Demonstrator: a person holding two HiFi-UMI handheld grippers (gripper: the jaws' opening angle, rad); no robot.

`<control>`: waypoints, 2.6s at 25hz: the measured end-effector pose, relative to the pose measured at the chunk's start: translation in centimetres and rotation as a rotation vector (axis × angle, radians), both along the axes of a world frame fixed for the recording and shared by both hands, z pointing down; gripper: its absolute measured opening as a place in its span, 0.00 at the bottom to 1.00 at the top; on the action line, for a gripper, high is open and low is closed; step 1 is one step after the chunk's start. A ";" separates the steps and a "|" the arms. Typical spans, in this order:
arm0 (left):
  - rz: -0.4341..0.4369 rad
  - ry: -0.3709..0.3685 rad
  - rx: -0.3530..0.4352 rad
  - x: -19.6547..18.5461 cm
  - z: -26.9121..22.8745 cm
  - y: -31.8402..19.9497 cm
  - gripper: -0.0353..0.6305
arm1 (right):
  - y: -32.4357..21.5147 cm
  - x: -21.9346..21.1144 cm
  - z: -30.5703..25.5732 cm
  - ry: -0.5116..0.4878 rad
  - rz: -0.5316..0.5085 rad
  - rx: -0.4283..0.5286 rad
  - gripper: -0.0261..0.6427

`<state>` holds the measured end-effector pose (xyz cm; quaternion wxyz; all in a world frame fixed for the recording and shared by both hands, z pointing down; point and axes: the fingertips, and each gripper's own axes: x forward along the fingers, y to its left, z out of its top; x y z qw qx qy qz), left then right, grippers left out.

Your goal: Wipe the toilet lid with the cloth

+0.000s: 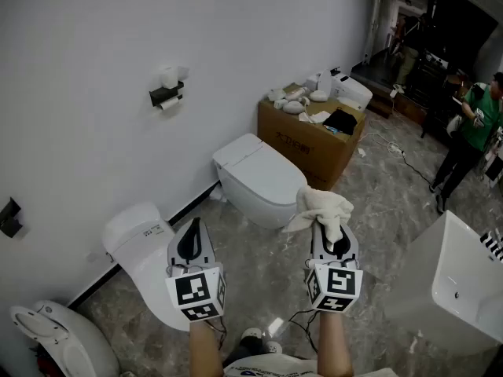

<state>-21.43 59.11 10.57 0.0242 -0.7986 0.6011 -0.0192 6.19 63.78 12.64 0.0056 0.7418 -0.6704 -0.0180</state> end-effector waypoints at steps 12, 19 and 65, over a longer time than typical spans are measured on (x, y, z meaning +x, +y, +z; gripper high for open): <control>0.010 -0.001 0.000 -0.1 0.0 -1.4 0.06 | -1.1 0.2 0.0 0.006 0.009 -0.005 0.23; 0.016 -0.001 0.005 -1.2 0.1 -3.6 0.06 | -3.0 -0.4 0.2 -0.031 0.033 0.010 0.23; -0.120 -0.019 -0.014 6.9 1.3 -40.3 0.06 | -43.9 8.6 1.3 -0.025 -0.107 -0.008 0.23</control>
